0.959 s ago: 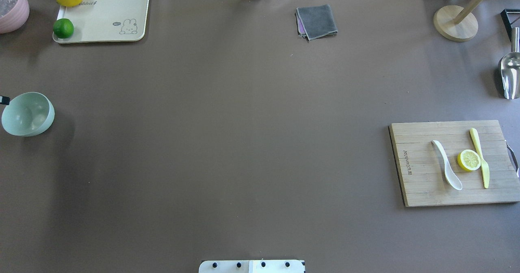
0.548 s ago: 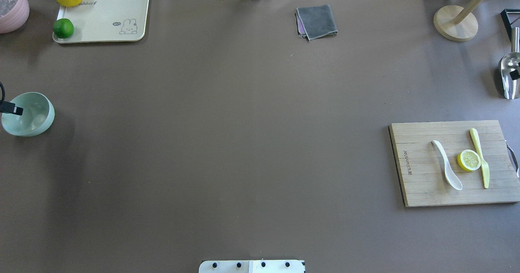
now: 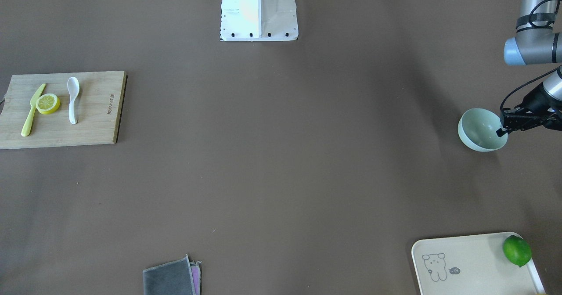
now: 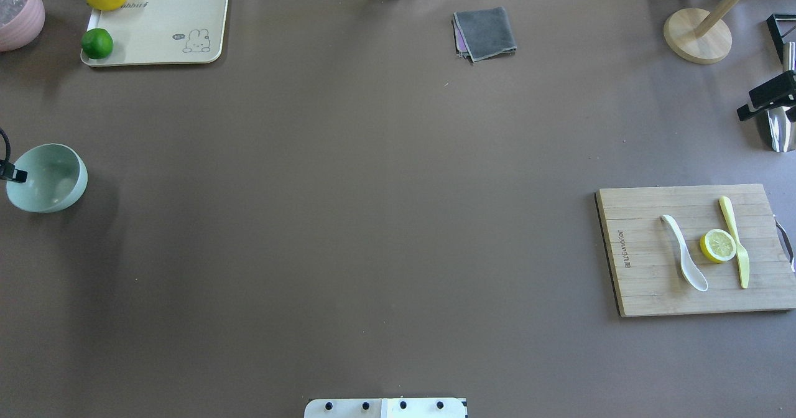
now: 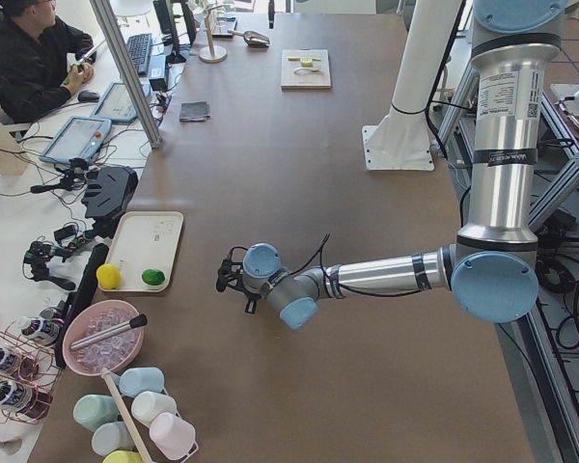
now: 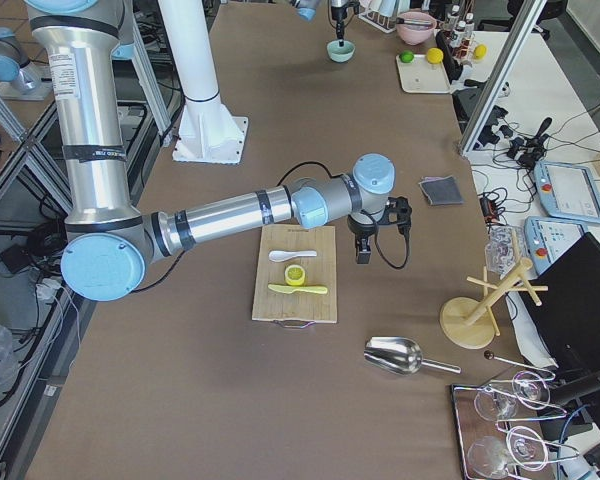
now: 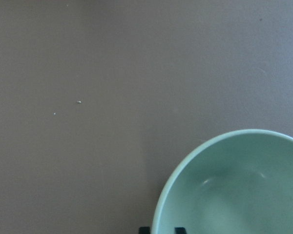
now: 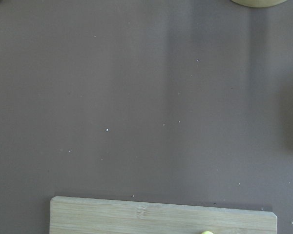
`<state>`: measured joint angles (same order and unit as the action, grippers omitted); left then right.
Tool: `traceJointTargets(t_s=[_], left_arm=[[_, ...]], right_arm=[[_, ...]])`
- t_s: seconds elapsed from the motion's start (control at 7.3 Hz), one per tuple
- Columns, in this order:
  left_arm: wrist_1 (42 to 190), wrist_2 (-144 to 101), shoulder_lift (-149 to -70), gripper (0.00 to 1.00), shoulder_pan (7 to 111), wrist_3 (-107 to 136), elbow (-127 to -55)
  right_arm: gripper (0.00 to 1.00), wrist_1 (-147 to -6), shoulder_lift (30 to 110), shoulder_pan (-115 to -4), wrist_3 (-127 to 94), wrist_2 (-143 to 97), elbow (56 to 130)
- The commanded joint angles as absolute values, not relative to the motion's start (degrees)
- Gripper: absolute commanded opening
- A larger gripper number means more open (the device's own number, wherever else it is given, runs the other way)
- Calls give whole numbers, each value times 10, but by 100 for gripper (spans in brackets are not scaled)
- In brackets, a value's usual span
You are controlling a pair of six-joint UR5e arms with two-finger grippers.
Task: Place spoon in bowl
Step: 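Reach the left gripper to the pale green bowl and grasp its rim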
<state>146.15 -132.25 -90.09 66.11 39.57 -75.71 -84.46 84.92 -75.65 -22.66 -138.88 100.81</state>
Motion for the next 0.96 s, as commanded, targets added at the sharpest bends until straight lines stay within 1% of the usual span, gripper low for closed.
traceJointTargets(t_s=[0.0,0.27,0.41,0.55,0.82], left_arm=[[1421,-1359,-946,0,663,487,-794],[1326,-1352,-1033,0,662,542,-833],[1295,-1351,-1060,0,651,581,-862],[1272,-1328,-1083,0,604,654,-892],[1198,-1226,-1156,0,507,740,-924]], right_arm=[[100,-845,851,-753,-239,-1387,1010],[100,-845,851,-748,-246,-1386,1010],[100,-843,851,-743,-274,-1386,1012],[100,-845,851,-727,-316,-1382,1034],[100,-843,857,-693,-347,-1368,1052]])
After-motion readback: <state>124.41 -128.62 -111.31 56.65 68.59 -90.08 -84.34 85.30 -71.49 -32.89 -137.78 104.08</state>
